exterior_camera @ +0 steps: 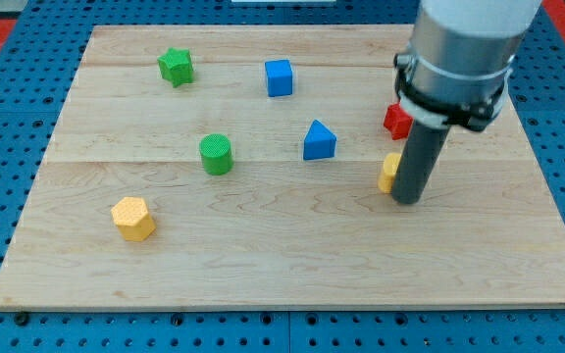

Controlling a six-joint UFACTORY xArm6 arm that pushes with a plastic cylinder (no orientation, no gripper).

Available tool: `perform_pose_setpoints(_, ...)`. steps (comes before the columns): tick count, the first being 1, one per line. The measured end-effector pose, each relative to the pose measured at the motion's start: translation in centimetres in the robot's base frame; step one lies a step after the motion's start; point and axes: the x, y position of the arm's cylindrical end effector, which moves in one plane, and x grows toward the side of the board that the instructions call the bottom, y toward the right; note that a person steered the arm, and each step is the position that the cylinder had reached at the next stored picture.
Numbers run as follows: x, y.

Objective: Move the yellow hexagon to the green circle

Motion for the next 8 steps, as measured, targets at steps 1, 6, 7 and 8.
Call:
perform_pose_setpoints(1, -4.2, 0.1)
perform_pose_setpoints(6, 8.4, -33.3)
perform_pose_setpoints(7, 6.8, -29.8)
perform_pose_setpoints(8, 5.2, -22.9)
